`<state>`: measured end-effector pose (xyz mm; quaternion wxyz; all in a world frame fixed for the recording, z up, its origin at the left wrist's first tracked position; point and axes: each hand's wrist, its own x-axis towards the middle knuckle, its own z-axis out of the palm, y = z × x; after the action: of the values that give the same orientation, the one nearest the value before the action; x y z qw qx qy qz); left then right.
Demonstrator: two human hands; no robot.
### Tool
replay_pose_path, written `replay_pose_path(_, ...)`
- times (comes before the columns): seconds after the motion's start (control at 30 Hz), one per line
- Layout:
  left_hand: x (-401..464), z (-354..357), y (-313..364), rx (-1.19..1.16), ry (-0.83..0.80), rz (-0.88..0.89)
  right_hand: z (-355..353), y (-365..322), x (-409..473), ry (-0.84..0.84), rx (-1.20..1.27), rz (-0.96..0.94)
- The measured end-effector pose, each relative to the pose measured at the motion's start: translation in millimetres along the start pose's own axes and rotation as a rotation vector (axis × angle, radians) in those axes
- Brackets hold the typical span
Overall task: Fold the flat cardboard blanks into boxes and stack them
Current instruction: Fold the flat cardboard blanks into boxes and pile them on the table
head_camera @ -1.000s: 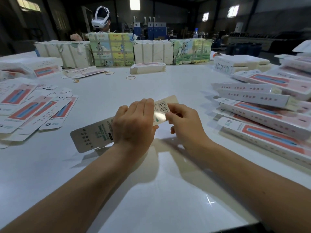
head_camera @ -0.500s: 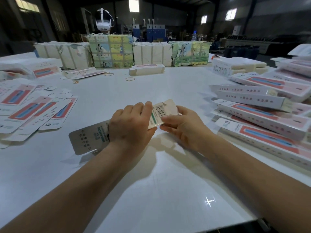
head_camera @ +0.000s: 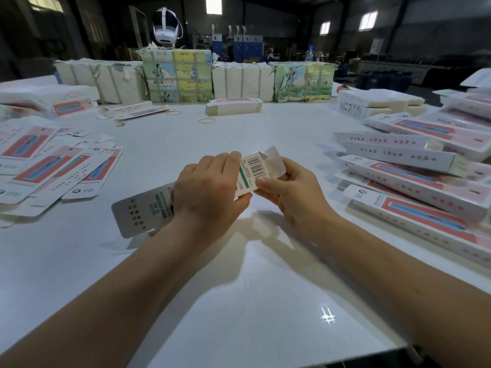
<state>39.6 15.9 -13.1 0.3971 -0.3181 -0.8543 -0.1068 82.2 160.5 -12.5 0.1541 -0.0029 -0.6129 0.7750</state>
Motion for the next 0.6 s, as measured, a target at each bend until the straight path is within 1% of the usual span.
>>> replay_pose_path(0.07, -0.3, 0.0, 0.4, 0.007, -0.007, -0.001, -0.2, 2.2, -2.0, 0.006, -0.092, -0.069)
replay_pose_path(0.13, -0.1, 0.6, 0.7, 0.022, -0.005, 0.004, 0.6, 4.2, -4.9, 0.031, -0.247, -0.178)
replay_pose_path(0.23, 0.4, 2.9, 0.3, 0.04, 0.012, 0.019, 4.8, 8.5, -10.0, 0.051, -0.637, -0.38)
replay_pose_path(0.27, 0.1, 3.5, 0.8, 0.051, 0.018, 0.022, 6.4, 10.7, -11.1, 0.054, -0.742, -0.417)
replay_pose_path(0.33, -0.6, 4.4, 1.1, 0.079, 0.034, 0.034, 8.7, 13.4, -11.9, 0.067, -0.802, -0.421)
replay_pose_path(0.37, -1.3, 4.4, 0.6, 0.082, 0.043, 0.038, 9.2, 12.7, -12.1, 0.069, -0.754, -0.384)
replay_pose_path(0.4, -1.8, 4.2, -0.4, 0.079, 0.051, 0.04, 9.8, 9.6, -11.6, 0.067, -0.638, -0.313)
replay_pose_path(0.47, -2.5, 2.8, -2.7, 0.068, 0.063, 0.048, 8.4, 2.3, -8.7, 0.054, -0.298, -0.119)
replay_pose_path(0.5, -2.8, 2.2, -3.4, 0.062, 0.07, 0.056, 6.3, -0.6, -6.8, 0.05, -0.159, -0.053)
replay_pose_path(0.53, -3.3, 1.7, -3.7, 0.057, 0.076, 0.064, 4.4, -2.9, -5.3, 0.044, -0.08, -0.016)
replay_pose_path(0.6, -3.4, 1.5, -3.3, 0.053, 0.084, 0.075, 1.4, -4.9, -3.6, 0.05, -0.025, 0.011)
